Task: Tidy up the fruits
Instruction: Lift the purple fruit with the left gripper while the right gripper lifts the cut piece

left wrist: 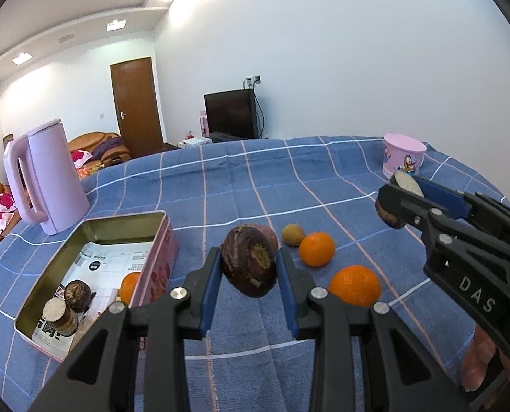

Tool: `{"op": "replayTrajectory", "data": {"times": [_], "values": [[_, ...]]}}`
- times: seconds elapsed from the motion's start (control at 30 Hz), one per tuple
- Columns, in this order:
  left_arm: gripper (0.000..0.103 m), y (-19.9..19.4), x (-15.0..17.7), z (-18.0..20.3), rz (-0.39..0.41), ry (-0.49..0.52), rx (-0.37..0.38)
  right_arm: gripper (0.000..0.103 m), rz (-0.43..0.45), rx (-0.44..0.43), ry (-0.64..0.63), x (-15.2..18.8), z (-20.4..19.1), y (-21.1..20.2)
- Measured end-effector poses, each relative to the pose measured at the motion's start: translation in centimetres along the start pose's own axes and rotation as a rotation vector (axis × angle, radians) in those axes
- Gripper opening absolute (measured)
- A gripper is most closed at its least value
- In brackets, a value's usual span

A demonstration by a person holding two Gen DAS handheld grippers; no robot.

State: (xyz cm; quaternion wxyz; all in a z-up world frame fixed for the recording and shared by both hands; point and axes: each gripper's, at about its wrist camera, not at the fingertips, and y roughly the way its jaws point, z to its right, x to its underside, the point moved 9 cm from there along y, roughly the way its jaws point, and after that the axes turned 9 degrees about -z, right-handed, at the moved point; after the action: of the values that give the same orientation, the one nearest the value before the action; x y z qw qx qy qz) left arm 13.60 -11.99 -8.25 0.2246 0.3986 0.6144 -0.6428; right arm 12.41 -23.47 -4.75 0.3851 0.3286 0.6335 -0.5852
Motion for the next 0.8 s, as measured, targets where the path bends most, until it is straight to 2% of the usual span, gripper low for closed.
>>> {"op": "replayTrajectory", "data": {"times": [0.3, 0.8], "values": [[0.034, -1.0, -0.2, -0.1, 0.046, 0.006, -0.022, 0.035, 0.031, 0.005, -0.009, -0.2, -0.1, -0.6], [0.034, -1.4, -0.6, -1.8, 0.071, -0.010, -0.043, 0.035, 0.042, 0.045, -0.031, -0.2, -0.4, -0.7]]}}
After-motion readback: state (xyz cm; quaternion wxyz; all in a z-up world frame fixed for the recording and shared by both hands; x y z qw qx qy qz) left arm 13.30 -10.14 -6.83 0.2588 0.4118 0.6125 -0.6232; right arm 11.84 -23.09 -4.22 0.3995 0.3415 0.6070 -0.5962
